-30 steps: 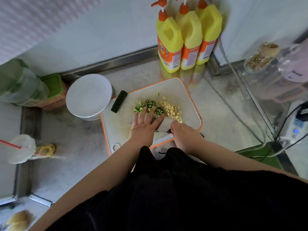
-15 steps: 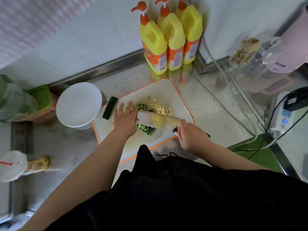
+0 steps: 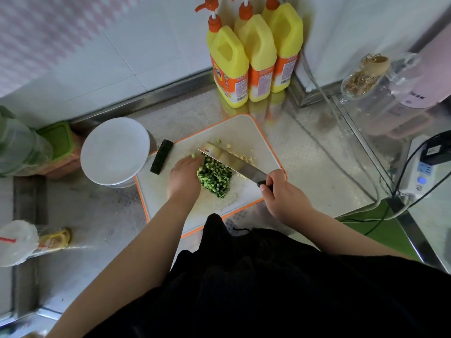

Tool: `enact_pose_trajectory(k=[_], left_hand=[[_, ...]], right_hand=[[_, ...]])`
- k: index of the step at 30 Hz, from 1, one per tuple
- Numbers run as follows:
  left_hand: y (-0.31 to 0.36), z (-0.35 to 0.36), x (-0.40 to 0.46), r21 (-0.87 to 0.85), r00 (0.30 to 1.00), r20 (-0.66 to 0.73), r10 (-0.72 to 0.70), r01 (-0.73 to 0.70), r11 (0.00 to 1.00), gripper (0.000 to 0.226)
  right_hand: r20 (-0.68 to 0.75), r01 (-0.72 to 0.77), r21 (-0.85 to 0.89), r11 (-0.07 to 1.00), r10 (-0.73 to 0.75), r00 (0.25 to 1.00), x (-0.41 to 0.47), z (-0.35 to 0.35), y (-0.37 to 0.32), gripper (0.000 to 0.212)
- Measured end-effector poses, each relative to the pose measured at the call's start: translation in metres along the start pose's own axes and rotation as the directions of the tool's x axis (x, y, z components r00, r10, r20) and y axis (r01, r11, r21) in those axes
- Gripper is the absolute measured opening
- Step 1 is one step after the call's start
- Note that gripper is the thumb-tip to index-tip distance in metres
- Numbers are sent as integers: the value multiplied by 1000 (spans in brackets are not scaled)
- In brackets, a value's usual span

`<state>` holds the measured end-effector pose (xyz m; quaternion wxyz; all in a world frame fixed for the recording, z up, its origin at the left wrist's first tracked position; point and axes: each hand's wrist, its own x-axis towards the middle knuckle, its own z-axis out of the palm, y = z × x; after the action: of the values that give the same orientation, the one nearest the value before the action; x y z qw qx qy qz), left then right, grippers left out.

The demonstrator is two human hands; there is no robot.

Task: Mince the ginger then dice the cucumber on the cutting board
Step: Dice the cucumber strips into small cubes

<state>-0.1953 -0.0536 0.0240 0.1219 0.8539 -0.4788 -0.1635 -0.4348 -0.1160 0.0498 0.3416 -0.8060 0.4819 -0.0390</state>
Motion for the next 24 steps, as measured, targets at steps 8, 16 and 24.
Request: enact_pose_trajectory(k=[8,16,24], left_hand=[[9,2,0,76,991,105,-78,70,995,42],[-1,7,-6,43,998,11,67,-68,997,34],[-11,10,-4,-186,987,-158,-10,-20,982,26]], right_hand=[[12,-9,64,998,8,1000,4,3,-9,19],[22,-9,85,996,7,1000,10,3,-16,17],[-61,24,169,985,-13,998,13,4,-19,24]])
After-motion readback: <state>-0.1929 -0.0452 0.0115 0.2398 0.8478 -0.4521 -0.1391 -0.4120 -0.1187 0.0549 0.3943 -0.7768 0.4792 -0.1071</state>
